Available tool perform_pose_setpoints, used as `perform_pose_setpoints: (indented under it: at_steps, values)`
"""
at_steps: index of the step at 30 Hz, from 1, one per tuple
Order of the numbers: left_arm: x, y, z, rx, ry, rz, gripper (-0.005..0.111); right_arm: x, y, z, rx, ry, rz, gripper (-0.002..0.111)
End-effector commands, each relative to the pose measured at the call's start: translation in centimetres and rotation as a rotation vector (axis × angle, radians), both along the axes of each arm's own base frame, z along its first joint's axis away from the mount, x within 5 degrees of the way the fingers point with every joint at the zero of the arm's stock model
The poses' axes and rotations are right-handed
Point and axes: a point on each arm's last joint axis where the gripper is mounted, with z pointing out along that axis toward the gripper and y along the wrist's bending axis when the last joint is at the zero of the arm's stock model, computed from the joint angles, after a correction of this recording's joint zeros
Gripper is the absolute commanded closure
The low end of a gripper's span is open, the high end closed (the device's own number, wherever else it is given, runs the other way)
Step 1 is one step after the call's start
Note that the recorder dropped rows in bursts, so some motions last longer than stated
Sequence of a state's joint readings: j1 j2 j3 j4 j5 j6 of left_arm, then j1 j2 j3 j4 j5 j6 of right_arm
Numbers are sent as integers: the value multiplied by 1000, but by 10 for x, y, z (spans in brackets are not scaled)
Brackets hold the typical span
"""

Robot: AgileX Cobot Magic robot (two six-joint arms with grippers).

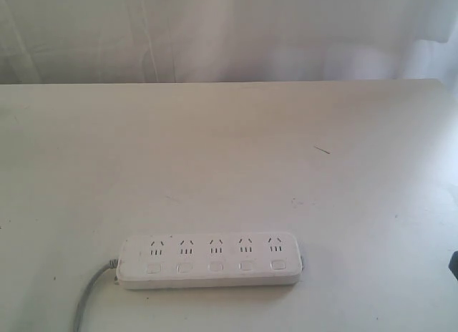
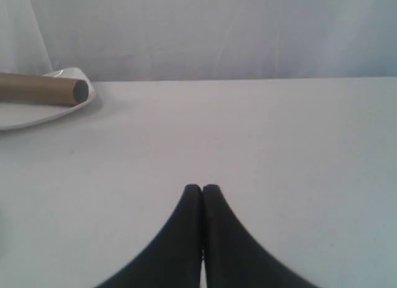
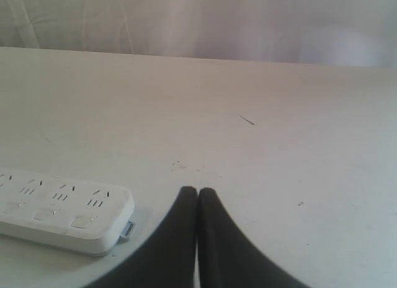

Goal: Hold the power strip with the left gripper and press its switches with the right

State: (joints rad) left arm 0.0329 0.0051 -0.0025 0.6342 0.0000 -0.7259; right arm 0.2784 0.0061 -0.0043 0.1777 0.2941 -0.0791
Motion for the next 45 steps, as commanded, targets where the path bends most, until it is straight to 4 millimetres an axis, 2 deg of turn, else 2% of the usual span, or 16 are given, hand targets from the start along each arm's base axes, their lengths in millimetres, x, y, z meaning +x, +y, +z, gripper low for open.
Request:
perform_pose_setpoints:
  at_steps: [1, 19, 31, 37, 45]
  values:
    - [1, -5, 7, 24, -88, -52, 107, 0, -1, 0, 9, -11, -11, 108]
    - [1, -7, 7, 4, -88, -75, 107, 0, -1, 0, 9, -11, -11, 108]
    - [-1, -15, -12, 15, 124, -170, 107, 0, -1, 0, 9, -11, -11, 108]
    - [-2, -16, -14, -32, 146, -168, 107, 0, -1, 0, 9, -11, -11, 108]
    - [-3, -21, -18, -184, 190, -202, 107, 0, -1, 0, 9, -9, -11, 108]
